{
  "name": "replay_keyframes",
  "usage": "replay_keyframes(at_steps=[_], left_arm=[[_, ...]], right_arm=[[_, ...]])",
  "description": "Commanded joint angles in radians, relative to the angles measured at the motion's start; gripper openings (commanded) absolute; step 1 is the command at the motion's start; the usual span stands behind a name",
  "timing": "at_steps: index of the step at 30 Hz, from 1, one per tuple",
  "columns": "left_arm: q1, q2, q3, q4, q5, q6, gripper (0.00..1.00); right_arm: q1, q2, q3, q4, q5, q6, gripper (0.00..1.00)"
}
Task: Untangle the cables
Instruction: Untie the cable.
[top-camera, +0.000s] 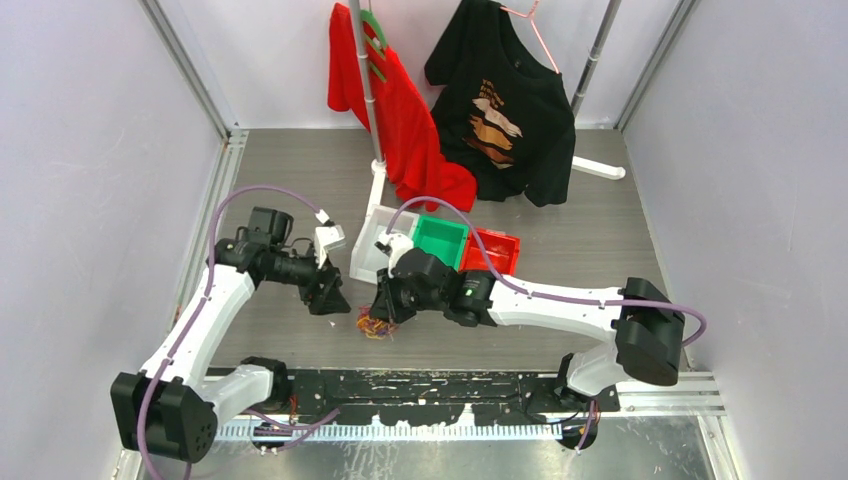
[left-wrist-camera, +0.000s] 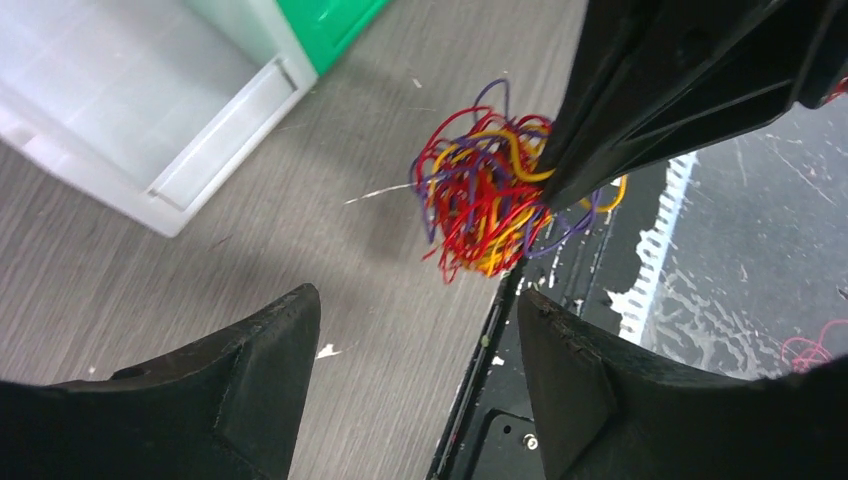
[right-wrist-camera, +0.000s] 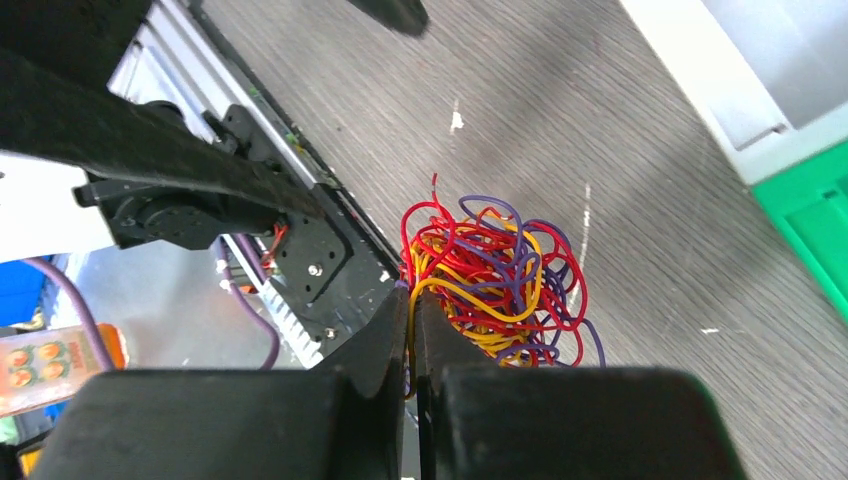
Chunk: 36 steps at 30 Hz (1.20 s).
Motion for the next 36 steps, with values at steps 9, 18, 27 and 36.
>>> replay_keyframes(at_steps=[9,18,27,36], left_arm=[[-0.087,0.069,0.047,-0.034,0.094,0.049,0.62],[-0.11,0.085,0.044,-0.037,0.108,0.093,0.24],[-0.109,0.026,0.036,-0.011,0.019,0.053,0.0],[-0.11,-0.024,0.047,0.108,-0.149,-0.168,0.0]], right_arm=[[0.0,0.023,0.033,0.2,-0.113,0.003,0.01],[-0.018,0.027,0.021,0.223,-0.145,0.015,0.01],[-0.056,-0.035,-0.093,0.246,-0.123,0.049,0.01],[-0.067,-0.053,-0.156,0.181,-0.045,0.027,0.12]])
